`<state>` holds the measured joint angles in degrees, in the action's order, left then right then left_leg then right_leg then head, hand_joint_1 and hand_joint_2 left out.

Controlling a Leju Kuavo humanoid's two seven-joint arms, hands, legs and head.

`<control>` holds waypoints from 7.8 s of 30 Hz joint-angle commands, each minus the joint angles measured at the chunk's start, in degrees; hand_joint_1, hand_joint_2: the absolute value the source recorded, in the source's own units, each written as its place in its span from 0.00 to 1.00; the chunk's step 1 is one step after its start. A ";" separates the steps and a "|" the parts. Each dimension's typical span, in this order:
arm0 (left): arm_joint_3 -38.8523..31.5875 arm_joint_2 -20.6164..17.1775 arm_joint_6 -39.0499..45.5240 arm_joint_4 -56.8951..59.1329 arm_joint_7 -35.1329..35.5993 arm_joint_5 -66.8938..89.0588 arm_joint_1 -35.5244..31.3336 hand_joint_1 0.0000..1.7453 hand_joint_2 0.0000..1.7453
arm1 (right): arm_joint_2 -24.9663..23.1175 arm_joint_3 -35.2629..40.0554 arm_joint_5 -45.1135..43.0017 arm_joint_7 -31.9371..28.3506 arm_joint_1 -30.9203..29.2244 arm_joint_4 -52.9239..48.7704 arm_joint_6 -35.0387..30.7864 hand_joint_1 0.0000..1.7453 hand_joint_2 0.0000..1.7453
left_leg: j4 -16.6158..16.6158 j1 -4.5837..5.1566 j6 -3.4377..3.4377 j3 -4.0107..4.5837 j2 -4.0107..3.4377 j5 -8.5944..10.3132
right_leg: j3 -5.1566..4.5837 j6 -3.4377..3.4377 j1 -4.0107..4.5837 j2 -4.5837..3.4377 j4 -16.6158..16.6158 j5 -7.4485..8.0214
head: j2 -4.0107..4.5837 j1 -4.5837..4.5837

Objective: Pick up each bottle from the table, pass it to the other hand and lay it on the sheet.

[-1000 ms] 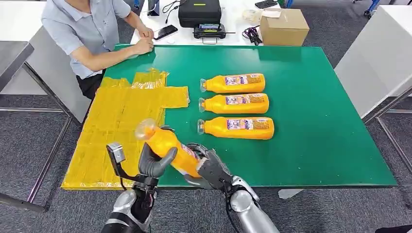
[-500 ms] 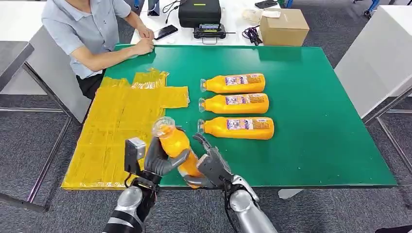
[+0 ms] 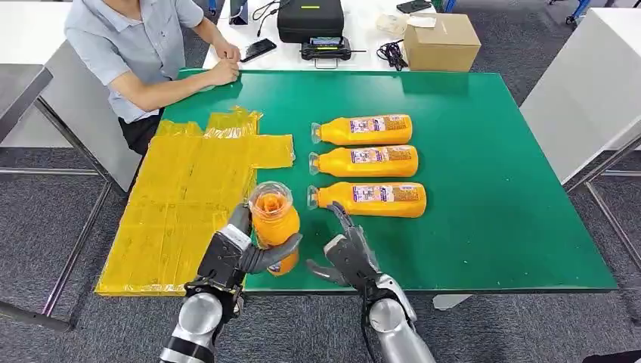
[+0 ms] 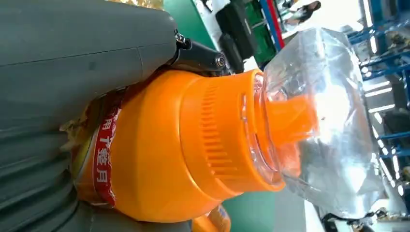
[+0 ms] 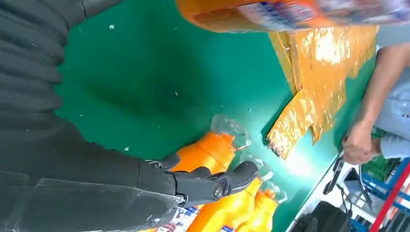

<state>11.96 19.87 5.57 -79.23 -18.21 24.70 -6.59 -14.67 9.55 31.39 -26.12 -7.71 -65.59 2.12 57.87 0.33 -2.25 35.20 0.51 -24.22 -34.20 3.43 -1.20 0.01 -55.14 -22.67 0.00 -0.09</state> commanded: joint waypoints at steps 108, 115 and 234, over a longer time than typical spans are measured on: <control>1.67 -11.15 21.57 50.69 14.92 65.10 -22.12 0.00 1.00 | 1.54 3.75 -4.55 -4.30 -7.00 10.86 1.98 0.00 1.00 | -0.08 -0.06 0.22 -0.76 -0.14 0.06 | 0.71 -0.15 0.05 -0.09 0.01 0.02 | 0.00 -0.02; 0.90 -10.73 21.51 49.60 14.67 64.99 -22.02 0.00 1.00 | 1.44 3.73 -4.54 -4.33 -6.76 10.17 1.89 0.00 1.00 | -0.07 -0.05 0.21 -0.73 -0.09 0.07 | 0.69 -0.13 0.04 -0.06 0.00 0.02 | 0.00 -0.02; -6.12 0.13 -1.73 6.23 1.76 -7.56 -1.15 0.00 1.00 | 1.62 -5.56 18.13 -7.46 8.93 -23.72 -15.87 0.00 1.00 | -0.02 -0.08 0.23 -0.29 0.04 -0.04 | 0.32 -0.16 0.08 0.10 0.03 -0.10 | 0.00 -0.22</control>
<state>2.34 19.82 4.15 -75.60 -16.50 19.67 -9.20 -16.98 3.54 38.48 -35.30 1.01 -90.77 -6.13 57.88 0.34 -2.14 35.21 0.54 -24.13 -34.22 3.42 -1.21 0.06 -55.19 -22.66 0.00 -0.31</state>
